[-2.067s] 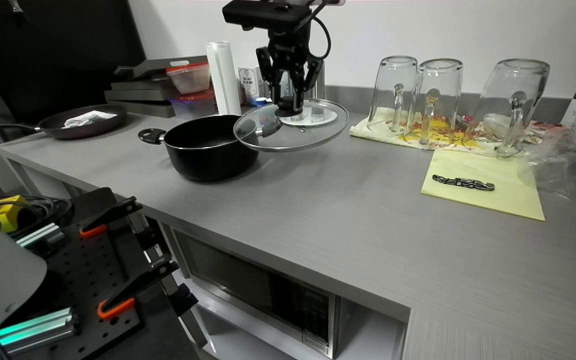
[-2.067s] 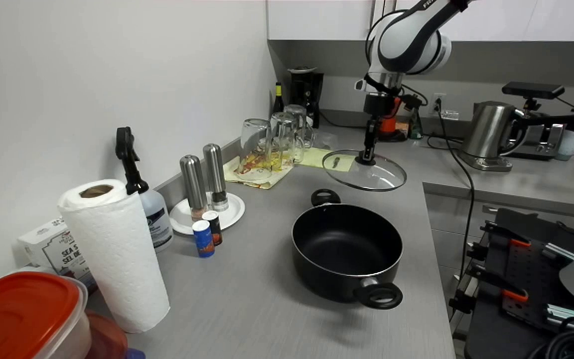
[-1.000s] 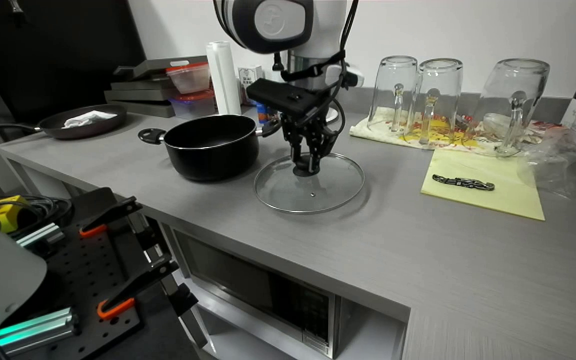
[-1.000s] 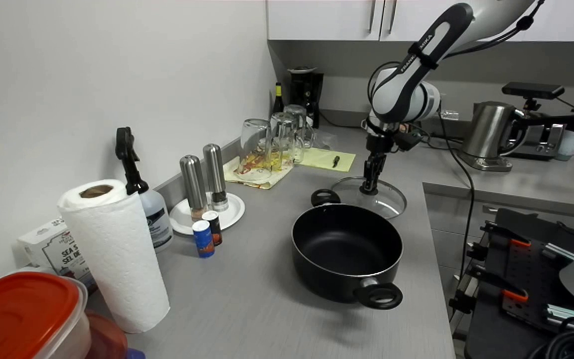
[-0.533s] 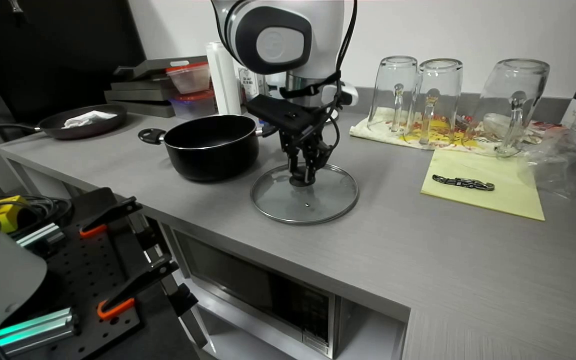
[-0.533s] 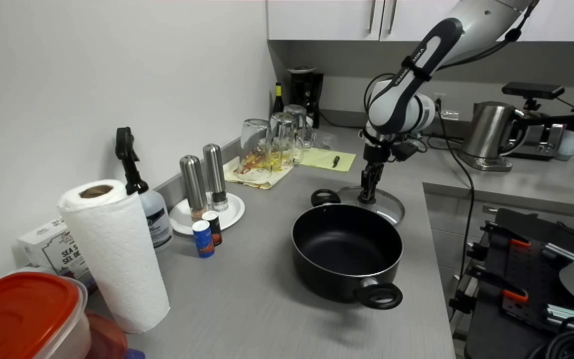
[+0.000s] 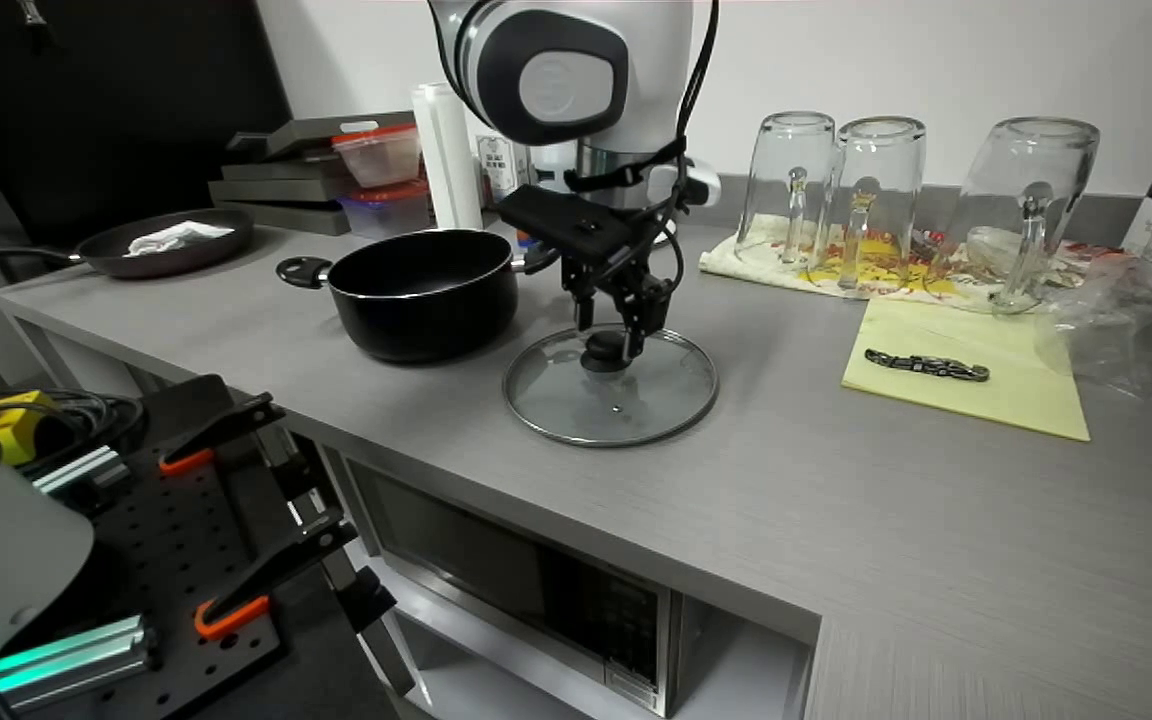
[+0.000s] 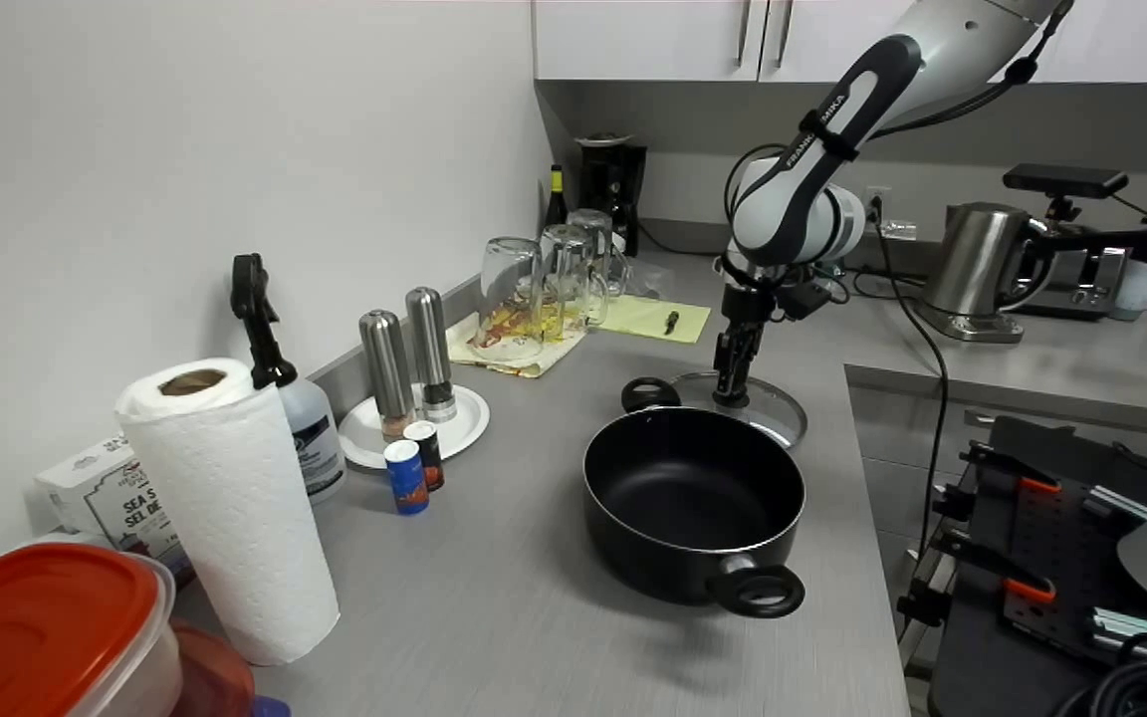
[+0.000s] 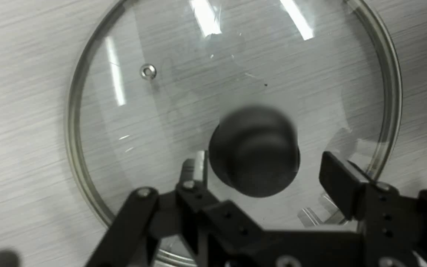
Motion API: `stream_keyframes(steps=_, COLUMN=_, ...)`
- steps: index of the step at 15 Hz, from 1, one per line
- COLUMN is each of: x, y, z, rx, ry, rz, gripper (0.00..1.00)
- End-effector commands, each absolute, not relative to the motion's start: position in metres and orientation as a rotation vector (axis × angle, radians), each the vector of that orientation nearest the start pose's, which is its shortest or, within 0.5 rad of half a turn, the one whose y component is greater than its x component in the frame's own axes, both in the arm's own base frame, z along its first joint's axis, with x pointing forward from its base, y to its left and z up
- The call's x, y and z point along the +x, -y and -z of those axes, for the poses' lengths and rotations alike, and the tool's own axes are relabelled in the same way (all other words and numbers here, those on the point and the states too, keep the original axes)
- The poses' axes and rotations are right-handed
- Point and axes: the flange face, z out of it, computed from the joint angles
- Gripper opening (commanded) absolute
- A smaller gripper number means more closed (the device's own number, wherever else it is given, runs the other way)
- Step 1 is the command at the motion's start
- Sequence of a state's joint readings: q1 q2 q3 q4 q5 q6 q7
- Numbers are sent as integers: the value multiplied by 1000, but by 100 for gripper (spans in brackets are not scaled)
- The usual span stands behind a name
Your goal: Remove the lid from the top of the pot
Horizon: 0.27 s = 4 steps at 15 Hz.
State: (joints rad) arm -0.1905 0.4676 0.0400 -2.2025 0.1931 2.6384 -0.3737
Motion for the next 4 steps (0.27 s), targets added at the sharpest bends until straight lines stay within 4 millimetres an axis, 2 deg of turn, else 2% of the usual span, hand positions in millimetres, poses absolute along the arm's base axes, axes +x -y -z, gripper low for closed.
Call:
stream_keyframes(steps=1, x=547, y=83, z=-173, rx=-3029, ry=51, rz=48, gripper=100)
stream_keyframes(steps=4, x=549, y=80, z=-179, rx=-3032, ry=55, rz=70, gripper=100)
